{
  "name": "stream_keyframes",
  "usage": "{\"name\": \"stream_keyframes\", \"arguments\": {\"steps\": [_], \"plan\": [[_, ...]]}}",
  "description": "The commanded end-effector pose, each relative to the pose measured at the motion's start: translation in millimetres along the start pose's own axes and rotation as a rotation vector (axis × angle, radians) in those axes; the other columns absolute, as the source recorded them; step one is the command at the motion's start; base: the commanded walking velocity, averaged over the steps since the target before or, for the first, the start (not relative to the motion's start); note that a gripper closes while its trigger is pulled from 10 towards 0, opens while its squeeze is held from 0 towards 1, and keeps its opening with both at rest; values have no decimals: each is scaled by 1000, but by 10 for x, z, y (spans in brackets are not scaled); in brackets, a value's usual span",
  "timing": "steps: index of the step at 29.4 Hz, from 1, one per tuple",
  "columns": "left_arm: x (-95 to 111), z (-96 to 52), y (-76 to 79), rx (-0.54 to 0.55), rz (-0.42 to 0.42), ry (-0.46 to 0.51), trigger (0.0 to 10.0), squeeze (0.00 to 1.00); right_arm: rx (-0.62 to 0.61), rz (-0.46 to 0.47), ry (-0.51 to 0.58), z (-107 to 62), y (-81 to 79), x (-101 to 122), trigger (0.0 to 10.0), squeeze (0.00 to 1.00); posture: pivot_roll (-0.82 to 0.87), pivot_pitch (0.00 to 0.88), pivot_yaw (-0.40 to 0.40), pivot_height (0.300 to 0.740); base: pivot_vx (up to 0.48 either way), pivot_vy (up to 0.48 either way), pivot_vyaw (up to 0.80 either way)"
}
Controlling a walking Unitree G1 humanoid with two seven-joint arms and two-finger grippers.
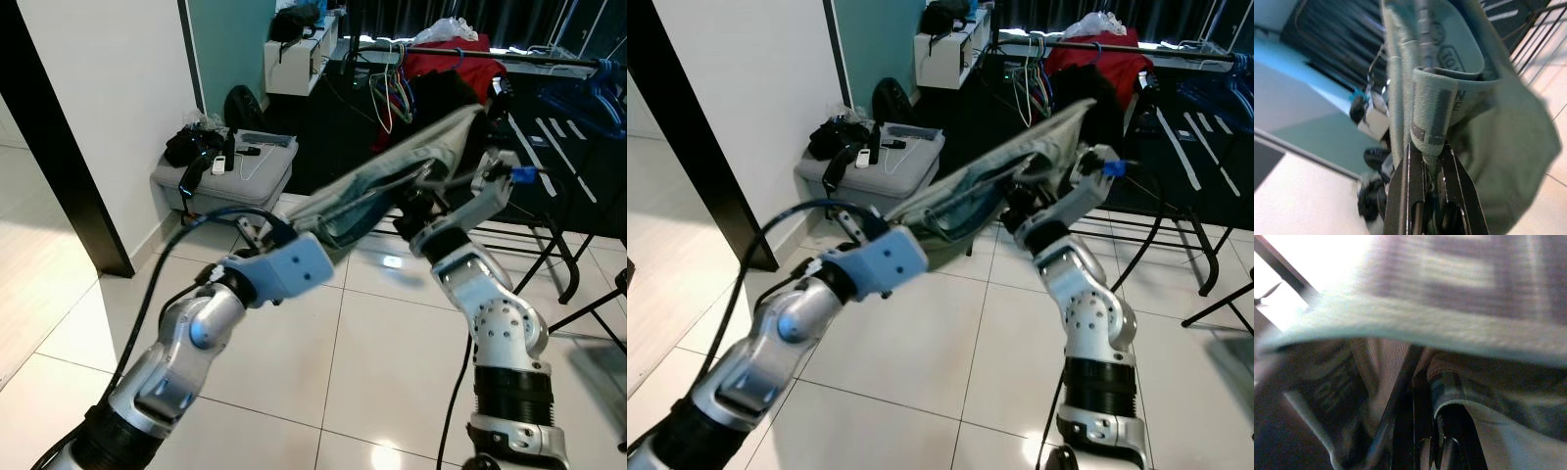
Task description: Hang hanger
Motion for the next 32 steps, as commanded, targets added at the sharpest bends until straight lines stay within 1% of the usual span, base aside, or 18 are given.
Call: {"name": "stream_keyframes", "arguments": {"steps": [1, 2, 3, 4, 6, 8, 10, 11, 14, 15, 16, 17, 18, 21, 22, 26, 28, 32], "plan": [[22, -22, 165, -63, -2, 9, 10000, 0, 142, 14, -20, 23, -349, -19, 0, 0, -3, 66, -51, 740, 0, 0, 0], [22, -22, 165, -63, -2, 9, 10000, 0, 142, 14, -20, 23, -349, -19, 0, 0, -3, 66, -51, 740, 0, 0, 0], [20, -21, 177, -64, -7, 8, 10000, 0, 174, 18, -36, 11, -421, -46, 0, 0, -3, 66, -51, 740, 0, 0, 0], [-11, -17, 198, -69, -23, -7, 10000, 0, 303, -53, -181, -143, -636, -328, 0, 0, -7, 65, -51, 740, 0, 0, 0], [-77, -16, 208, -75, -41, -34, 10000, 0, 373, -79, -278, -290, -726, -521, 0, 0, -10, 71, -49, 740, 0, 0, 0], [-77, -16, 208, -75, -41, -34, 10000, 0, 373, -79, -278, -290, -726, -521, 0, 0, -10, 71, -49, 740, 0, 0, 0], [-190, -30, 212, -87, -45, -78, 10000, 0, 393, -72, -343, -411, -728, -635, 0, 0, -11, 76, -48, 740, 0, 0, 0], [-190, -30, 212, -87, -45, -78, 10000, 0, 393, -72, -343, -411, -728, -635, 0, 0, -11, 76, -48, 740, 0, 0, 0], [-428, -73, 187, -100, -56, -162, 10000, 0, 300, -159, -500, -600, -460, -921, 0, 0, -17, 84, -42, 740, 0, 0, 0], [-428, -73, 187, -100, -56, -162, 10000, 0, 300, -159, -500, -600, -460, -921, 0, 0, -17, 84, -42, 740, 0, 0, 0], [-460, -77, 176, -98, -67, -173, 10000, 0, 256, -182, -529, -630, -347, -974, 0, 0, -16, 86, -39, 740, 0, 0, 0], [-460, -77, 176, -98, -67, -173, 10000, 0, 256, -182, -529, -630, -347, -974, 0, 0, -16, 86, -39, 740, 0, 0, 0], [-473, -77, 171, -97, -72, -178, 10000, 0, 228, -195, -544, -647, -276, -1001, 0, 0, -17, 86, -39, 740, 0, 0, 0], [-468, -67, 182, -102, -92, -181, 10000, 0, 230, -209, -575, -693, -262, -1049, 0, 0, -16, 88, -36, 740, 0, 0, 0], [-457, -60, 196, -104, -109, -182, 10000, 0, 265, -210, -605, -745, -318, -1094, 0, 0, -16, 88, -36, 740, 0, 0, 0], [-442, -52, 211, -107, -123, -181, 10000, 0, 295, -219, -612, -780, -365, -1110, 0, 0, -14, 90, -38, 740, 0, 0, 0], [-446, -54, 220, -106, -135, -186, 10000, 0, 309, -186, -588, -788, -390, -1073, 0, 0, -15, 92, -37, 740, 0, 0, 0], [-490, -58, 215, -109, -145, -204, 10000, 0, 499, -145, -613, -1045, -685, -1019, 0, 0, -14, 94, -37, 740, 0, 0, 0]]}}
Point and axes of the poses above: a point about 5 cm out from each wrist's last joint towards the gripper, its own z axis pointing out of the wrist towards the gripper, its own x axis along the axis of the wrist's last joint, y = z × x, the point moved 6 cm from there along z, pointing out of the wrist towards the gripper, and after that the axes turned 6 degrees about z, right-handed, at the moved point
